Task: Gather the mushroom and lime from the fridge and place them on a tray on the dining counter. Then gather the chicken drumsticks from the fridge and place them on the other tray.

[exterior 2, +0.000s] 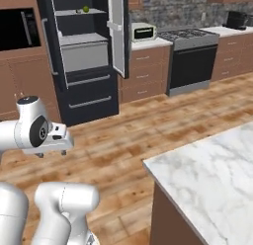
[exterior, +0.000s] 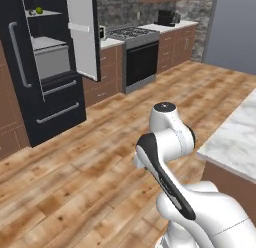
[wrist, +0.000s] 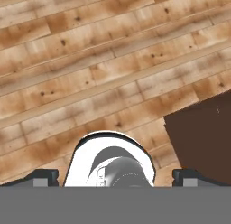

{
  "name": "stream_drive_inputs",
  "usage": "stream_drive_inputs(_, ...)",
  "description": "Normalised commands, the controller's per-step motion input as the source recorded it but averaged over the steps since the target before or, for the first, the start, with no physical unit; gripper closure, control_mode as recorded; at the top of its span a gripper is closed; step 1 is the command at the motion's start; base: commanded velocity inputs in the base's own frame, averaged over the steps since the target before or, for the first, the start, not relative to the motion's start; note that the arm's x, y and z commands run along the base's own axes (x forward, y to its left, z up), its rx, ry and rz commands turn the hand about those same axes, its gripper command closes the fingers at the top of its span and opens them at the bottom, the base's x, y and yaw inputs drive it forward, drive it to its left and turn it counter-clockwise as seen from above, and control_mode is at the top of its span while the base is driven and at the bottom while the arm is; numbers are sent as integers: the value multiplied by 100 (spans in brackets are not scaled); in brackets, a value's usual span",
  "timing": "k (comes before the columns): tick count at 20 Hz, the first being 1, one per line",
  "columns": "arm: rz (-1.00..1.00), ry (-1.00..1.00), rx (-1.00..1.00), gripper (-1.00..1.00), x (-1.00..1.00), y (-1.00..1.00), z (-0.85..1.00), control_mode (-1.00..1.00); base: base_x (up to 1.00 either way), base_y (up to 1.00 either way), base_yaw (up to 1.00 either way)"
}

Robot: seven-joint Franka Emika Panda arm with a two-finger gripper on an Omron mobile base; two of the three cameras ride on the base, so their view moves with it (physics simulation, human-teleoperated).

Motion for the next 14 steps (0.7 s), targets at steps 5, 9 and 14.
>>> stream_drive_inputs(5, 0, 0, 0, -100, 0, 0, 0, 100, 100, 17, -4)
stream_drive_inputs(9, 0, 0, 0, -100, 0, 0, 0, 100, 100, 16, -4)
stream_drive_inputs(14, 0, 0, 0, -100, 0, 0, 0, 100, 100, 2, -1)
